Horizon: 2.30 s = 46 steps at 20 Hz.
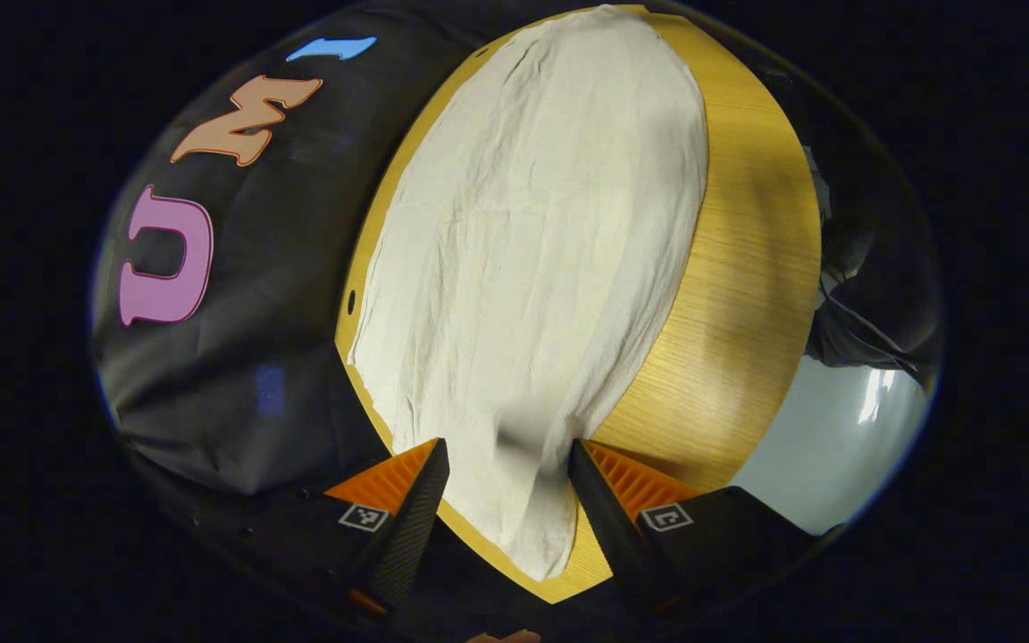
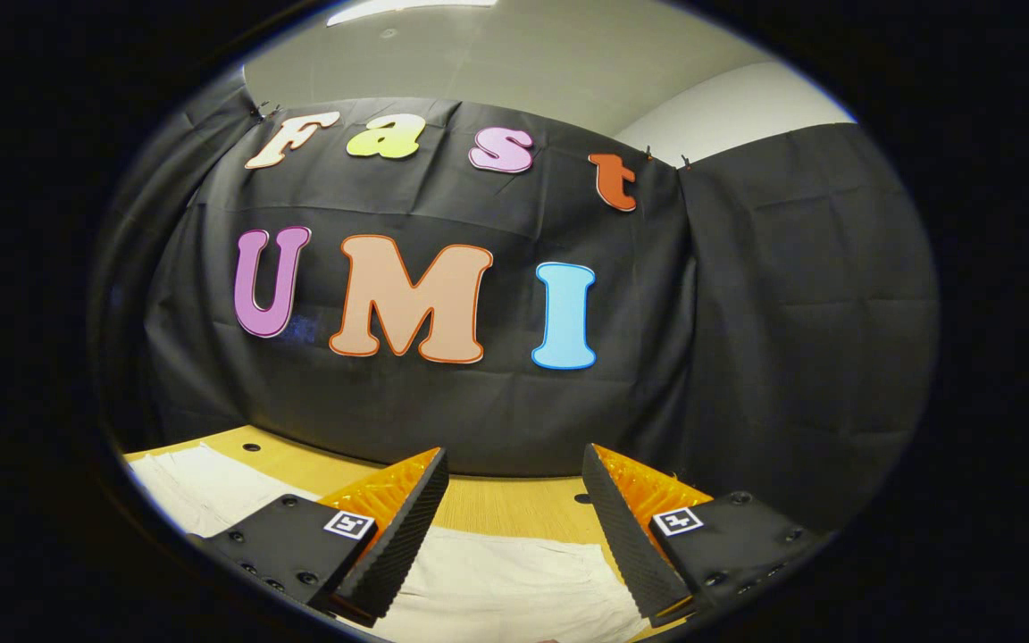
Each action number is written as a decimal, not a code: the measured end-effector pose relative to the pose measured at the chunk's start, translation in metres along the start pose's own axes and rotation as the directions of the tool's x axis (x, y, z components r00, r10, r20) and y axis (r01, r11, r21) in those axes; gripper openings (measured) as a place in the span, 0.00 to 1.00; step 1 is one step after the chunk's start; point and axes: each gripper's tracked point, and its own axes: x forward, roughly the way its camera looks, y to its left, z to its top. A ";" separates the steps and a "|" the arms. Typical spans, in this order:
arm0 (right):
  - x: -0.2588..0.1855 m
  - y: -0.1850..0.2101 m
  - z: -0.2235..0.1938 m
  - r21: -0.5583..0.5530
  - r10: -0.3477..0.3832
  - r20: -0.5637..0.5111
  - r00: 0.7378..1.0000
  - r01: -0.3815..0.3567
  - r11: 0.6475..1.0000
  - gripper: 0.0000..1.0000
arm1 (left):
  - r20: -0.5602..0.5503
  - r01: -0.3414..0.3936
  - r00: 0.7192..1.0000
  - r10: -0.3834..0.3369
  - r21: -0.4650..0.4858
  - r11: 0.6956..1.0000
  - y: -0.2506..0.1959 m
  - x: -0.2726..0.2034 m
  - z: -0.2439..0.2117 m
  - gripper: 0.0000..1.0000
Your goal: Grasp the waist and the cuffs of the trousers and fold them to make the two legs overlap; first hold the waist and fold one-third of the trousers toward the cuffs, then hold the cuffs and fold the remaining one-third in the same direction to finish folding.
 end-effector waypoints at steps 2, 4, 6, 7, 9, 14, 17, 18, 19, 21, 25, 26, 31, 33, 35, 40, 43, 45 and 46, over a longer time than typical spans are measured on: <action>0.000 -0.002 0.001 -0.007 -0.003 0.001 1.000 0.003 1.000 0.97 | 0.000 0.027 1.000 -0.027 -0.006 1.000 -0.004 0.002 -0.002 0.84; -0.001 -0.004 0.002 -0.014 -0.007 -0.001 1.000 0.007 1.000 0.97 | 0.002 0.041 0.999 -0.041 0.000 0.999 -0.008 0.006 0.000 0.64; -0.002 -0.006 0.003 -0.028 -0.006 0.002 1.000 0.006 1.000 0.97 | 0.001 0.054 0.999 -0.054 0.003 0.999 -0.010 0.007 -0.001 0.50; -0.002 -0.006 0.004 -0.038 -0.006 0.001 1.000 0.006 0.999 0.97 | -0.006 0.066 0.998 -0.066 -0.003 0.998 -0.011 0.008 -0.002 0.48; -0.002 -0.007 0.001 -0.054 0.001 -0.006 1.000 -0.001 0.999 0.97 | -0.016 0.098 0.995 -0.098 -0.024 0.995 -0.017 0.008 -0.002 0.37; -0.006 -0.003 -0.022 -0.178 0.060 -0.061 0.996 -0.070 0.982 0.97 | -0.034 0.132 0.991 -0.133 -0.024 0.991 -0.025 0.007 -0.002 0.04; -0.013 -0.009 -0.047 -0.287 0.088 -0.123 0.989 -0.120 0.950 0.97 | -0.037 0.128 0.991 -0.129 -0.031 0.991 -0.026 0.007 -0.002 0.02; -0.015 -0.013 -0.055 -0.323 0.097 -0.142 0.985 -0.138 0.936 0.97 | -0.041 0.127 0.991 -0.128 -0.032 0.991 -0.026 0.006 -0.003 0.00; -0.021 -0.017 -0.064 -0.358 0.104 -0.163 0.981 -0.157 0.920 0.98 | -0.042 0.125 0.991 -0.126 -0.036 0.992 -0.025 0.007 -0.002 0.00; -0.029 -0.031 -0.087 -0.420 0.103 -0.216 0.971 -0.188 0.888 0.97 | -0.041 0.124 0.991 -0.126 -0.048 0.991 -0.026 0.008 -0.002 0.00; -0.047 -0.055 -0.138 -0.492 0.086 -0.332 0.939 -0.251 0.834 0.98 | -0.039 0.114 0.992 -0.117 -0.074 0.991 -0.026 0.008 -0.002 0.00; -0.051 -0.060 -0.147 -0.509 0.087 -0.355 0.931 -0.270 0.818 0.98 | -0.041 0.114 0.992 -0.117 -0.078 0.990 -0.026 0.007 -0.002 0.00; -0.068 -0.081 -0.195 -0.590 0.089 -0.463 0.882 -0.381 0.712 0.98 | -0.040 0.106 0.993 -0.110 -0.097 0.990 -0.026 0.008 -0.002 0.00; -0.078 -0.086 -0.216 -0.611 0.090 -0.508 0.857 -0.432 0.663 0.98 | -0.042 0.099 0.994 -0.103 -0.094 0.991 -0.026 0.009 -0.002 0.00; -0.088 -0.090 -0.235 -0.632 0.094 -0.556 0.826 -0.493 0.598 0.98 | -0.048 0.095 0.994 -0.099 -0.083 0.992 -0.025 0.008 -0.001 0.00; -0.115 -0.086 -0.271 -0.649 0.131 -0.641 0.756 -0.625 0.433 1.00 | -0.057 0.098 0.993 -0.102 -0.072 0.993 -0.026 0.008 -0.002 0.00; -0.122 -0.079 -0.285 -0.645 0.153 -0.669 0.727 -0.671 0.367 1.00 | -0.061 0.093 0.993 -0.097 -0.067 0.993 -0.026 0.008 -0.002 0.00; -0.123 -0.075 -0.291 -0.646 0.162 -0.680 0.715 -0.689 0.329 1.00 | -0.064 0.090 0.993 -0.094 -0.062 0.994 -0.025 0.009 -0.002 0.00; -0.120 -0.075 -0.290 -0.650 0.167 -0.679 0.714 -0.692 0.315 1.00 | -0.066 0.089 0.994 -0.093 -0.060 0.994 -0.026 0.008 -0.002 0.00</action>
